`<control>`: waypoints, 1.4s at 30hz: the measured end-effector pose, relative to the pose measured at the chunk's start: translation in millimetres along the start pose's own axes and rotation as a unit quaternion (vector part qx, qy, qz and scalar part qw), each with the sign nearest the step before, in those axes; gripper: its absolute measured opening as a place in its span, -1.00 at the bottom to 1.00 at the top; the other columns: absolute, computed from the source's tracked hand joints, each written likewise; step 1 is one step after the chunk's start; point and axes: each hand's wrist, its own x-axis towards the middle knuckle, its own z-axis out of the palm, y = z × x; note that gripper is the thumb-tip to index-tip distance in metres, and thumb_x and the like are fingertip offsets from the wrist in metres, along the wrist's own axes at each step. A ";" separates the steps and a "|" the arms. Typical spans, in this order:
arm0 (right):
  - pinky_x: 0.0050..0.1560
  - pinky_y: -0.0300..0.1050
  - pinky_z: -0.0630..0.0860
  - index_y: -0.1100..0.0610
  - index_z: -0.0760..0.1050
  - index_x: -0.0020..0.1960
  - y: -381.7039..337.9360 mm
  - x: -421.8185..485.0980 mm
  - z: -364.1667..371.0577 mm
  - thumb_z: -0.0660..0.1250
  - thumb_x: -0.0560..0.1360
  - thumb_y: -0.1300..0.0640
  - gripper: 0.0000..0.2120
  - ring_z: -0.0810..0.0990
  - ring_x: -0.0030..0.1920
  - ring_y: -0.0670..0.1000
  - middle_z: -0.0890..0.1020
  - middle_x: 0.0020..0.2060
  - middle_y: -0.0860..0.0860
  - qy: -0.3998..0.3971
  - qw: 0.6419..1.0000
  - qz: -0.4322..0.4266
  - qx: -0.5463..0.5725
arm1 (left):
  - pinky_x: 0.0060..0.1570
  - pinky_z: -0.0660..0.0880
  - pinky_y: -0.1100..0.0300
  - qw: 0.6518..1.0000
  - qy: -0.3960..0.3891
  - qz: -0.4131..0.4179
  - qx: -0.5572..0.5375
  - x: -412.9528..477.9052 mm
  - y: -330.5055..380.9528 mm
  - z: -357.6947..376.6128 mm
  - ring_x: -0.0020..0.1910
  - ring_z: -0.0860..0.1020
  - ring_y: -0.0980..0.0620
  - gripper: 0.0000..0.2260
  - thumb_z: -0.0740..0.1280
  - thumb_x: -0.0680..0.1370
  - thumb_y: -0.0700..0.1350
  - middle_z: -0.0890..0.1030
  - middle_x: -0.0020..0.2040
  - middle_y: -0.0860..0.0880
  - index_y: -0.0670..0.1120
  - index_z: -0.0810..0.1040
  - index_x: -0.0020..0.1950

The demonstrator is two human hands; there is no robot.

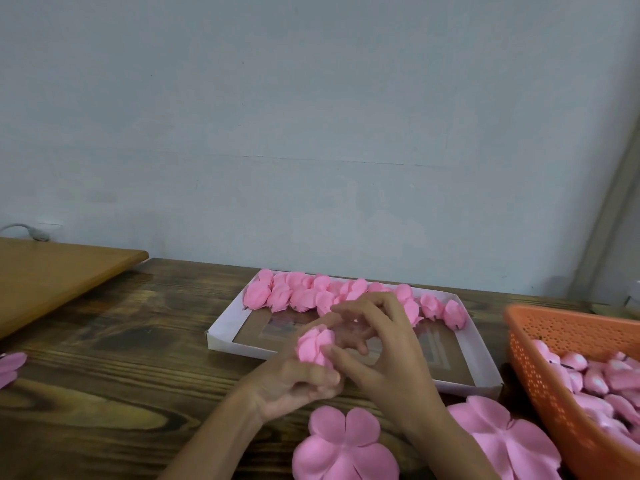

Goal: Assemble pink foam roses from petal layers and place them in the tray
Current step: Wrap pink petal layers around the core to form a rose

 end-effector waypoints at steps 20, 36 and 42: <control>0.20 -0.09 0.53 0.04 0.56 -0.09 10.0 -4.4 1.1 0.48 0.52 0.15 -0.90 0.57 0.24 -0.01 0.66 0.07 -0.07 -0.106 0.986 0.043 0.119 | -0.27 0.54 0.36 0.997 0.052 -0.031 -0.043 -3.3 -0.2 1.8 -0.26 0.60 0.15 -0.40 0.68 0.38 -0.17 0.65 -0.16 0.04 -0.13 0.42 0.28; -0.08 0.09 0.62 0.06 0.54 -0.26 16.3 0.7 1.7 0.53 0.48 0.06 -0.77 0.65 -0.24 -0.04 0.66 -0.32 -0.04 -0.001 0.979 0.181 0.090 | 0.03 0.66 -0.02 0.994 0.101 -0.036 -0.015 7.5 0.8 19.7 0.05 0.69 -0.24 -0.67 0.42 0.51 -0.38 0.66 0.18 -0.33 -0.23 0.59 0.27; -0.12 0.20 0.50 0.12 0.58 -0.26 8.6 1.2 -1.5 0.26 0.68 -0.06 -0.59 0.52 -0.30 -0.06 0.55 -0.39 -0.06 -0.047 0.969 0.197 0.141 | -0.04 0.62 -0.03 0.991 0.120 -0.057 -0.012 13.5 0.2 23.4 -0.06 0.62 -0.20 -0.70 0.35 0.56 -0.27 0.58 0.08 -0.30 -0.28 0.60 0.29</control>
